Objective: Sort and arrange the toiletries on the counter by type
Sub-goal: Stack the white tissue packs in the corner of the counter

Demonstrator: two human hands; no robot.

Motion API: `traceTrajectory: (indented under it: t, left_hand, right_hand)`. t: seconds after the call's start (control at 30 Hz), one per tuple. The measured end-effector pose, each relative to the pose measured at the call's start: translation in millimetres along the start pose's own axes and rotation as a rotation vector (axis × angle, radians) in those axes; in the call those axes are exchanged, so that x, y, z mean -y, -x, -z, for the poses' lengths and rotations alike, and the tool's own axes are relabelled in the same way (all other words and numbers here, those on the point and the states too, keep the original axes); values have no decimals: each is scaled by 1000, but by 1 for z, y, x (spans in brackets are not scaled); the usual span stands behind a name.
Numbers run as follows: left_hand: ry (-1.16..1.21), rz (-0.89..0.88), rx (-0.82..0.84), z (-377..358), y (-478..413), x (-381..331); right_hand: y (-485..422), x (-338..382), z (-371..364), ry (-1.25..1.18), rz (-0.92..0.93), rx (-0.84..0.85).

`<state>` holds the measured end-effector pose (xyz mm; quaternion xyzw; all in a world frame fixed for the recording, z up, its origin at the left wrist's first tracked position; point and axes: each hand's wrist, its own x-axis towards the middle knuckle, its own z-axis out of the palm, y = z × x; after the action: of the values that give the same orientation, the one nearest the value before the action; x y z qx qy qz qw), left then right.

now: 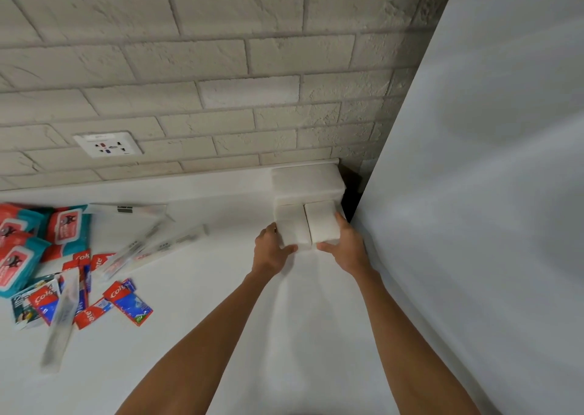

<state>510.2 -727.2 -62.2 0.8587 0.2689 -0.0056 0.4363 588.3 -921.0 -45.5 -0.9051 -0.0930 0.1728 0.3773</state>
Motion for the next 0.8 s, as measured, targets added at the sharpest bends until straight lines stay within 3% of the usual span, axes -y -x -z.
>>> traceTrajectory:
  t: [0.27,0.4,0.8]
  left_hand:
    - [-182,-65,11,40,37,13]
    - [-247,-139,-46,74,74,44]
    - [-186,-5,-137,226,200,199]
  right_hand:
    - [20,18,-7,187,92,-36]
    - [59,48,-30,117,128,-36]
    - [207,157,-209,42,172,44]
